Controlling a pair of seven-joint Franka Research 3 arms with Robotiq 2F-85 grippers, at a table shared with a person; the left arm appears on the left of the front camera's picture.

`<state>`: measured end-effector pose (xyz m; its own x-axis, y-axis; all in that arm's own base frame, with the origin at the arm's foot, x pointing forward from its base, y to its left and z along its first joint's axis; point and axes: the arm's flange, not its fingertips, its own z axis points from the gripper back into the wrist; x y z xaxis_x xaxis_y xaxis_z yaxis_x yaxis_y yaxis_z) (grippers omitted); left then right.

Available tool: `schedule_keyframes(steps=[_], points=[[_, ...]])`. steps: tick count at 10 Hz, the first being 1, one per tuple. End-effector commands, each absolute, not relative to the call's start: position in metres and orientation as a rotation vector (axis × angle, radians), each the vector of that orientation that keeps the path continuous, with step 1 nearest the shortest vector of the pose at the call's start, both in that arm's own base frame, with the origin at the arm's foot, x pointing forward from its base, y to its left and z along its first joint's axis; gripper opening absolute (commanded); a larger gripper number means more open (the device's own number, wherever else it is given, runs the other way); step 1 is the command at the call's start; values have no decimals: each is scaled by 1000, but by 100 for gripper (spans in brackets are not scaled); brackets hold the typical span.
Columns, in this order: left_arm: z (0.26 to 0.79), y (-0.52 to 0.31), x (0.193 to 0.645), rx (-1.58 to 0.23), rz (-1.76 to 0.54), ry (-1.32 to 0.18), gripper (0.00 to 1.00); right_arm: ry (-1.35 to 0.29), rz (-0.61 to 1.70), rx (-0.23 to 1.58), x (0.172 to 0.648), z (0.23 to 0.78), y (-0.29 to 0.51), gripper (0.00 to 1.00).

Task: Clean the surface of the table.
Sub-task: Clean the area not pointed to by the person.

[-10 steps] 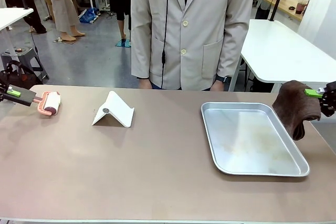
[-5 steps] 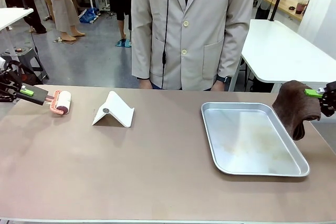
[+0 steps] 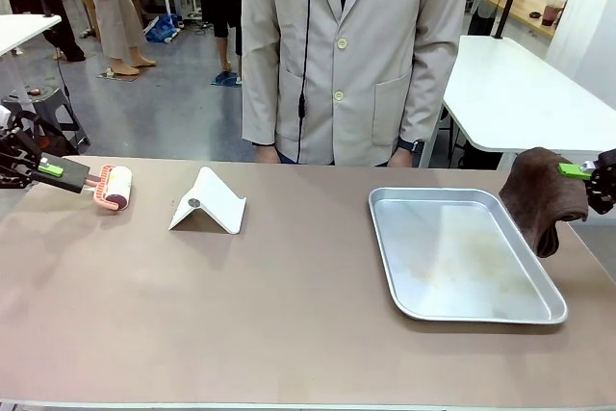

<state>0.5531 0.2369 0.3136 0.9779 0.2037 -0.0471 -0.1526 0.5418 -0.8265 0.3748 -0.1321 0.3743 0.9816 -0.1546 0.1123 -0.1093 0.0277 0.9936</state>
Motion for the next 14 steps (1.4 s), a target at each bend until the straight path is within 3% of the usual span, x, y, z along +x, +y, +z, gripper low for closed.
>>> schedule_keyframes(steps=[1,8,14], points=[[312,237,542,-971,210,-42,21,-207,-40,1547,375,379,-132,7],[314,305,535,-975,355,-77,21,-207,-40,1547,375,379,-132,7],[337,362,520,-1048,358,-231,21,-207,-40,1547,375,379,-132,7]])
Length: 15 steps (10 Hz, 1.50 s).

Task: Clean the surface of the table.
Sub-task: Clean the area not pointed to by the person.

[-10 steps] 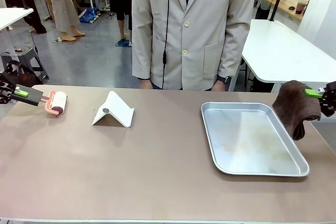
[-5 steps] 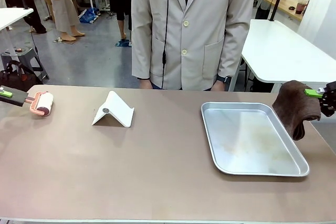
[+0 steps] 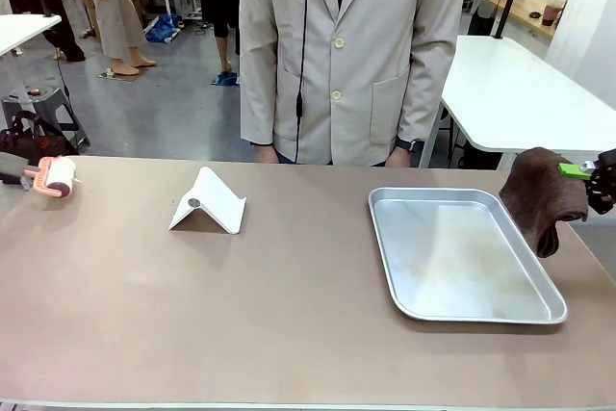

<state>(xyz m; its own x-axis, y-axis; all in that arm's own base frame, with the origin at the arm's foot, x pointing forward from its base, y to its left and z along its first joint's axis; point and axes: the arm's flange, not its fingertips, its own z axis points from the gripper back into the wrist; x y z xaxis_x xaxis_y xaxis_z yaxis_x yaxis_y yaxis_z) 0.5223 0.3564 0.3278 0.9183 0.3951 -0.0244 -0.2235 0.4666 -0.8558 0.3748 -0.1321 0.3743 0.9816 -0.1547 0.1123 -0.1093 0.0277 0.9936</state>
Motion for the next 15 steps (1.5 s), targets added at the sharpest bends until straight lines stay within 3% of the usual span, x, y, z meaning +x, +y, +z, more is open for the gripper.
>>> schedule_keyframes(steps=[1,7,12,15], points=[[348,368,513,-1086,321,-276,21,-207,-40,1547,375,379,-132,7],[393,340,453,-1211,151,-250,21,-207,-40,1547,375,379,-132,7],[411,287,346,-1067,-14,-116,21,-207,-40,1547,375,379,-132,7],[409,285,319,-1077,-41,-117,21,-207,-40,1547,375,379,-132,7]])
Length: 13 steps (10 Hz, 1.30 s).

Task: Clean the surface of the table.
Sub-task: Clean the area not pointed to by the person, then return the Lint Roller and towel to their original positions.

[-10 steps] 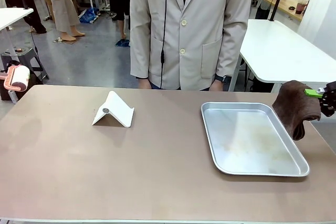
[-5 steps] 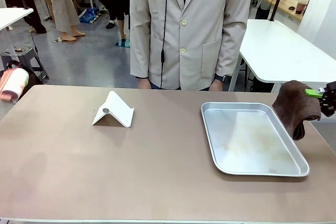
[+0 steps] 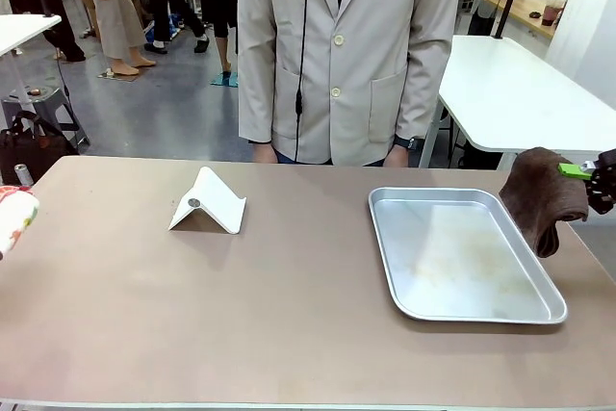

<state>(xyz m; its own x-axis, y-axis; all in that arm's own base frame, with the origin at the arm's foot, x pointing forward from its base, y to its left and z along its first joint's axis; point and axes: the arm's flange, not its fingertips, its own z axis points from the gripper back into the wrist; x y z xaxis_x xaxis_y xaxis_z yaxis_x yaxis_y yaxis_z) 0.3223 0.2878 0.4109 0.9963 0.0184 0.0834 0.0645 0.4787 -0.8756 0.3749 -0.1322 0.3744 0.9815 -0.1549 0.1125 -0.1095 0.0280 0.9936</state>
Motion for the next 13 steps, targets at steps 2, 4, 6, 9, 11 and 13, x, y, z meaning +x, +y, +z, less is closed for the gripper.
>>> schedule_keyframes(steps=[2,4,6,9,11,13], points=[[411,288,322,-1072,-28,-85,21,-207,-40,1547,375,379,-132,7],[411,288,322,-1072,-28,-85,21,-207,-40,1547,375,379,-132,7],[411,288,322,-1072,-28,-85,21,-207,-40,1547,375,379,-132,7],[411,288,322,-1072,-28,-85,21,-207,-40,1547,375,379,-132,7],[411,288,322,-1072,-28,-85,21,-207,-40,1547,375,379,-132,7],[411,288,322,-1072,-28,-85,21,-207,-40,1547,375,379,-132,7]])
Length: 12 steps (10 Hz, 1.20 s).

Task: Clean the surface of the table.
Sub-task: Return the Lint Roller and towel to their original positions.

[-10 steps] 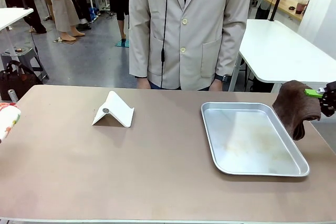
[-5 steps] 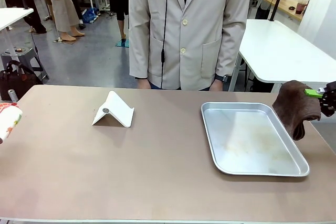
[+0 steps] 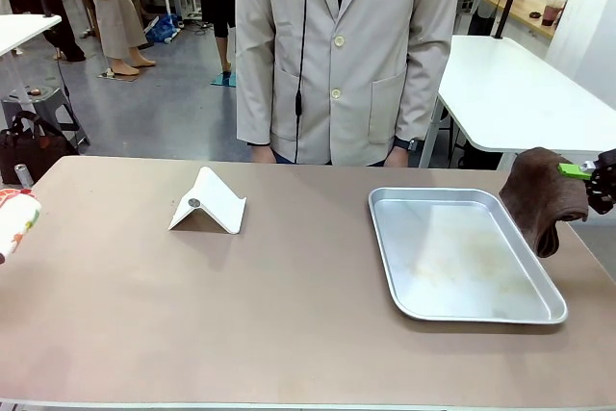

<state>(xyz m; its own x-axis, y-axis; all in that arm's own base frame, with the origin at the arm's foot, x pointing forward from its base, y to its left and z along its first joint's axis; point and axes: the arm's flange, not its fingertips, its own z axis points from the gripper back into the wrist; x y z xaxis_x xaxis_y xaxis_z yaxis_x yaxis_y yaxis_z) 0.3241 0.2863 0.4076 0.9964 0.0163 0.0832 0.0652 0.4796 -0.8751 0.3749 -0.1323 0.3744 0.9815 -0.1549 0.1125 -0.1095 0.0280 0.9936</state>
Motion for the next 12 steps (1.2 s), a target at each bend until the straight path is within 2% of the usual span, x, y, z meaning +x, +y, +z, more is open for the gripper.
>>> schedule_keyframes(steps=[1,4,6,9,12], points=[[411,288,322,-1072,-28,-85,21,-207,-40,1547,375,379,-132,7],[408,286,324,-1071,-30,-84,21,-207,-40,1547,375,379,-132,7],[428,264,339,-1106,-69,-81,21,-222,-42,1522,373,386,-121,7],[473,198,358,-1085,-198,-48,21,-204,59,1492,388,421,-54,7],[510,137,371,-979,-188,-132,21,-192,-2,1447,405,440,27,7]])
